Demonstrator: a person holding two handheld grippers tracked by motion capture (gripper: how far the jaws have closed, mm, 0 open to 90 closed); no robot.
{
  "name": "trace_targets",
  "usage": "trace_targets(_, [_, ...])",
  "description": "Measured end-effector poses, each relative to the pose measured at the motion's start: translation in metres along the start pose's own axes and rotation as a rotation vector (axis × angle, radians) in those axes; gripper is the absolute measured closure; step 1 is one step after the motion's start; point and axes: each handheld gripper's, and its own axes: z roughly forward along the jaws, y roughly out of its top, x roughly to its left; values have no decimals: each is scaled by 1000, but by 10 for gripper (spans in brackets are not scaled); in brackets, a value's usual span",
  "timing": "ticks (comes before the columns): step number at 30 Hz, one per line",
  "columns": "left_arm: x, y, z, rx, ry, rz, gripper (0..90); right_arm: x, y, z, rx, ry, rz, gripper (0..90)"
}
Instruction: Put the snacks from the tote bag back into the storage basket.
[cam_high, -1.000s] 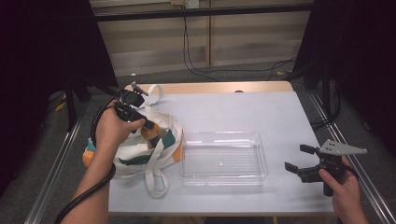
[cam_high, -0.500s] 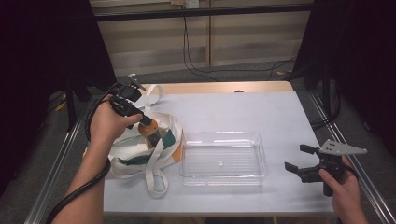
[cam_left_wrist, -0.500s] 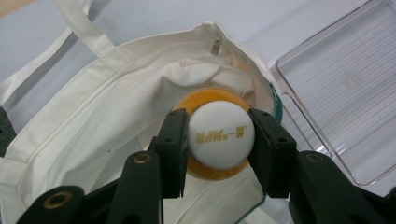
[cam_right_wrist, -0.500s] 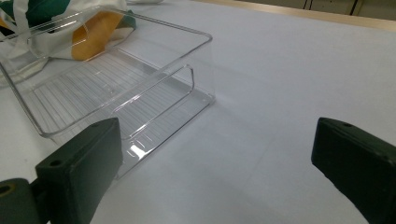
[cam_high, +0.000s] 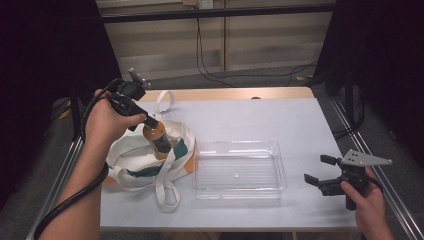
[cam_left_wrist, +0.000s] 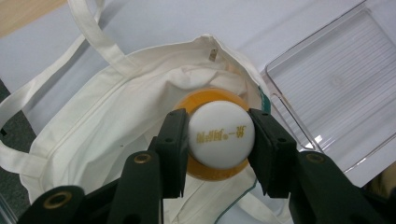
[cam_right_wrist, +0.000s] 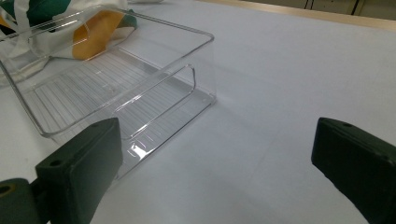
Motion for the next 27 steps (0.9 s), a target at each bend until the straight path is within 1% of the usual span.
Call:
trace_targets(2, [0, 2, -3, -4, -4, 4, 595, 0, 0, 0, 1, 2, 0, 18])
trace_targets(5, [0, 4, -8, -10, -7, -2, 594, 0, 0, 0, -3, -2, 4, 18])
trace_targets(6, [0, 5, -9, -1, -7, 2, 594, -1, 0, 0, -5, 1, 0, 18])
trace_targets(11, [-3, 9, -14, -1, -12, 11, 595, 0, 0, 0, -2, 1, 0, 18])
trace_targets(13, [-4, 11, -17, 4, -11, 23, 594, 0, 0, 0, -4, 2, -2, 18])
trace_targets(15, [-6, 13, -19, 14, -15, 22, 594, 0, 0, 0, -3, 2, -3, 18])
trace_targets(16, [-7, 14, -20, 9, -17, 21, 594, 0, 0, 0, -3, 1, -4, 18])
trace_targets(18, [-7, 15, -22, 14, -18, 22, 595, -1, 0, -1, -3, 1, -4, 18])
trace_targets(22, [-8, 18, -27, 8, -27, 25, 595, 0, 0, -1, -4, -1, -4, 18])
trace_targets(24, [-10, 20, -29, 3, -24, 22, 595, 0, 0, -1, -4, -1, -1, 18])
trace_targets(25, [-10, 21, -31, 8, -24, 30, 594, 0, 0, -1, -2, 3, -3, 18])
trace_targets(26, [-11, 22, -33, 11, -26, 29, 595, 0, 0, -1, -1, 2, -3, 18])
trace_targets(27, [-11, 22, -34, 3, -28, 28, 595, 1, 1, -1, -2, 4, -2, 18])
